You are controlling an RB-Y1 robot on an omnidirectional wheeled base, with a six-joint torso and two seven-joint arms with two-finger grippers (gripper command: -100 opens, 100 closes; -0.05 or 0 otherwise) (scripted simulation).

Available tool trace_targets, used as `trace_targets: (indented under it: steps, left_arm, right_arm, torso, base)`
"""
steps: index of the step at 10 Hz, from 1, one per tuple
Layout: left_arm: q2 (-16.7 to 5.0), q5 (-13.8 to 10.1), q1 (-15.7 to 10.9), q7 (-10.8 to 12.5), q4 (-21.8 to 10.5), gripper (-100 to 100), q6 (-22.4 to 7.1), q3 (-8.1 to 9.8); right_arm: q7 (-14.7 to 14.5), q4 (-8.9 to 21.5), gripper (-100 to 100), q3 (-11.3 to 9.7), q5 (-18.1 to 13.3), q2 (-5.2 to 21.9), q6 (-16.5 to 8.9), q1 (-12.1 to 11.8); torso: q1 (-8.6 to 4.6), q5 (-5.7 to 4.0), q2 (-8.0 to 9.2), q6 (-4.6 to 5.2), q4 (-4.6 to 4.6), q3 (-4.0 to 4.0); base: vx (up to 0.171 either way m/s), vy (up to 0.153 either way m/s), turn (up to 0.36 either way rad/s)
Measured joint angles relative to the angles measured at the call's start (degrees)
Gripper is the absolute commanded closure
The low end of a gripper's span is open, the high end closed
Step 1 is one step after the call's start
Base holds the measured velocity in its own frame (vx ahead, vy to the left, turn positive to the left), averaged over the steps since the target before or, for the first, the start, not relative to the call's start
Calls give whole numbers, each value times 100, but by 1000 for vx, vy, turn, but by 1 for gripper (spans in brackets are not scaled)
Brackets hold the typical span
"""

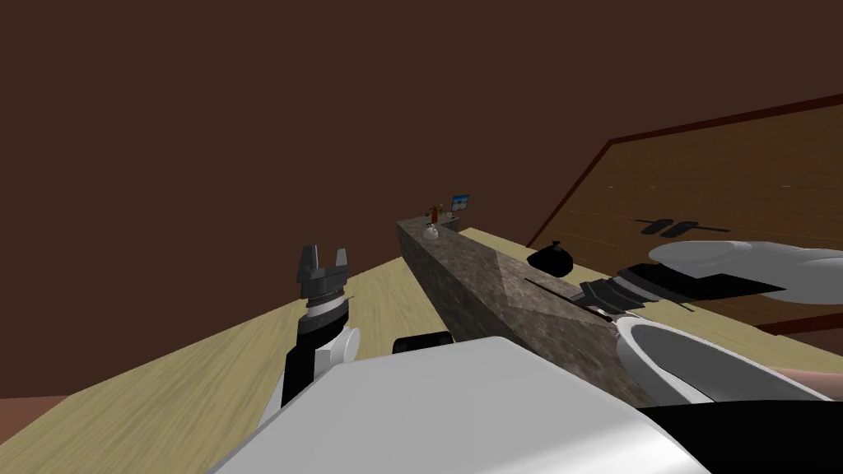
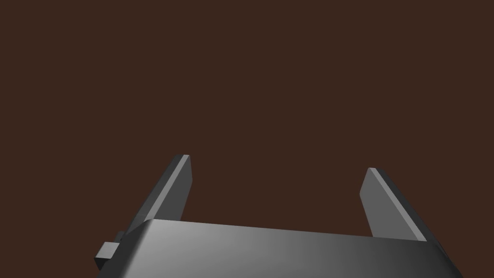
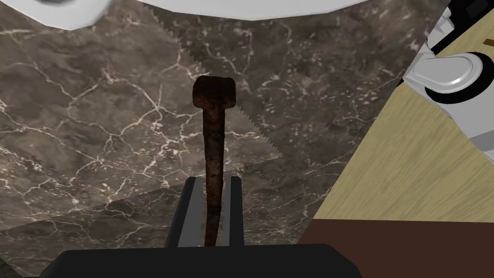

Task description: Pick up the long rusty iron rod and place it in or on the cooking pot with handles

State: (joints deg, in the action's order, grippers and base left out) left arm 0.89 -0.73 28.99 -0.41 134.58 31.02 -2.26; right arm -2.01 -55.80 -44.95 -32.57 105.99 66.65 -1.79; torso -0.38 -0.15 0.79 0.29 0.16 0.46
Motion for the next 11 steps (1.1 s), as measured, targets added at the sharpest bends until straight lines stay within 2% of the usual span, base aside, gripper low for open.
trace_targets:
  steps: [4, 7, 11]
  left_arm:
    - [0, 0, 0, 0, 0, 0, 0, 0]
    - [0, 0, 2, 0, 0, 0, 0, 0]
    - [1, 0, 2, 0, 0, 0, 0, -1]
  right_arm:
    - [43, -107, 100, -111, 415, 432, 243, -52]
    - [48, -85, 100, -174, 556, 572, 399, -44]
    - [68, -89, 100, -172, 565, 587, 426, -33]
  torso:
    - [-3, -5, -5, 4, -1, -3]
    - [23, -1, -51, 2, -12, -29]
    - [56, 7, -88, -13, -22, -52]
  base:
    - [-137, -118, -93]
    - [-29, -47, -134]
    - [2, 3, 7]
